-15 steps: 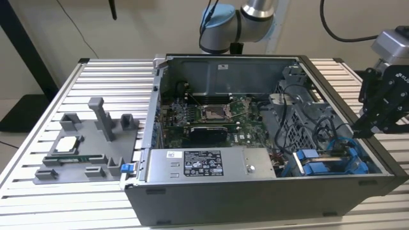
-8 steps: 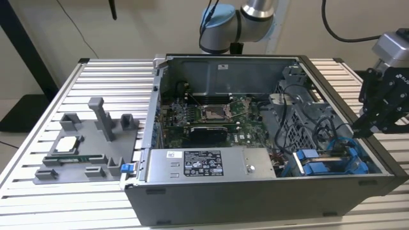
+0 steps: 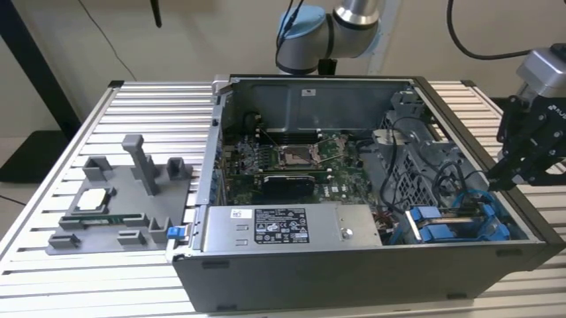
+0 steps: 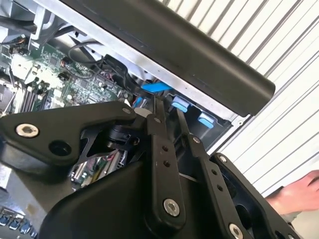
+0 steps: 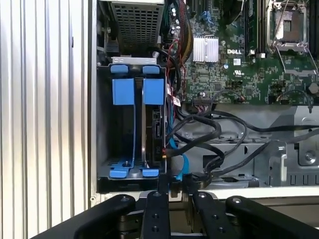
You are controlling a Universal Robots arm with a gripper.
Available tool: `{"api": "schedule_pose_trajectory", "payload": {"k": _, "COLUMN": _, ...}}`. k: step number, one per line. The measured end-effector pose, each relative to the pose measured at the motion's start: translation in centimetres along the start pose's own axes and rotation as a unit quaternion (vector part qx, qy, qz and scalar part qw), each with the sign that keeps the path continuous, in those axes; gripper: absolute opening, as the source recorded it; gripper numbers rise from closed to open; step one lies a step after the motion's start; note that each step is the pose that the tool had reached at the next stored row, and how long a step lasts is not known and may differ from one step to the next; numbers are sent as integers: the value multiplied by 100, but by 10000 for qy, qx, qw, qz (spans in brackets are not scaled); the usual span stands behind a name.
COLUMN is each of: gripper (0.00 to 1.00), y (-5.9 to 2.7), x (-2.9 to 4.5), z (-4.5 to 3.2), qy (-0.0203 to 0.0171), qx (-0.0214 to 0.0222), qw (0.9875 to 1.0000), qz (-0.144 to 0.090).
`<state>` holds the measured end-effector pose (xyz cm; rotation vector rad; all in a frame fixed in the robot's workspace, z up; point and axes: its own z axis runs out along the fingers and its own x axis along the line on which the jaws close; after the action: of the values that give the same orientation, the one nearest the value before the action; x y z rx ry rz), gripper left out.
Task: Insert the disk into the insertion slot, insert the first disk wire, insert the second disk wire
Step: 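Insert the second disk wire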
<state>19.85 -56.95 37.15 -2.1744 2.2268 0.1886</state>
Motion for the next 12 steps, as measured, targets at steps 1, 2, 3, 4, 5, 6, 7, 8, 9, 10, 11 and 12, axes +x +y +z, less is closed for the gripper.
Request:
{"api": "schedule_pose_trajectory", "payload": {"k": 1, "gripper": 100, "y": -5, "x": 0, "z": 2, "qy": -17, "qx": -1, "qw": 10000, "qz": -6}}
{"api": "schedule_pose_trajectory", "payload": {"k": 2, "gripper": 100, "y": -10, "x": 0, "z": 4, "qy": -35, "qx": -2, "qw": 10000, "qz": -11}}
{"api": "schedule_pose_trajectory", "payload": {"k": 3, "gripper": 100, "y": -15, "x": 1, "z": 7, "qy": -55, "qx": -3, "qw": 10000, "qz": -16}}
{"api": "schedule_pose_trajectory", "payload": {"k": 4, "gripper": 100, "y": -20, "x": 1, "z": 11, "qy": -76, "qx": -4, "qw": 10000, "qz": -21}}
{"api": "schedule_pose_trajectory", "payload": {"k": 5, "gripper": 100, "y": -25, "x": 1, "z": 16, "qy": -96, "qx": -5, "qw": 10000, "qz": -26}}
{"api": "schedule_pose_trajectory", "payload": {"k": 6, "gripper": 100, "y": -30, "x": 1, "z": 22, "qy": -110, "qx": -7, "qw": 9999, "qz": -30}}
{"api": "schedule_pose_trajectory", "payload": {"k": 7, "gripper": 100, "y": -34, "x": 2, "z": 29, "qy": -117, "qx": -8, "qw": 9999, "qz": -32}}
{"api": "schedule_pose_trajectory", "payload": {"k": 8, "gripper": 100, "y": -36, "x": 3, "z": 35, "qy": -124, "qx": -8, "qw": 9999, "qz": -34}}
{"api": "schedule_pose_trajectory", "payload": {"k": 9, "gripper": 100, "y": -39, "x": 4, "z": 41, "qy": -132, "qx": -8, "qw": 9999, "qz": -36}}
{"api": "schedule_pose_trajectory", "payload": {"k": 10, "gripper": 100, "y": -41, "x": 6, "z": 46, "qy": -141, "qx": -9, "qw": 9999, "qz": -38}}
{"api": "schedule_pose_trajectory", "payload": {"k": 11, "gripper": 100, "y": -44, "x": 11, "z": 48, "qy": -154, "qx": -9, "qw": 9999, "qz": -40}}
{"api": "schedule_pose_trajectory", "payload": {"k": 12, "gripper": 100, "y": -45, "x": 24, "z": 49, "qy": -168, "qx": -10, "qw": 9998, "qz": -41}}
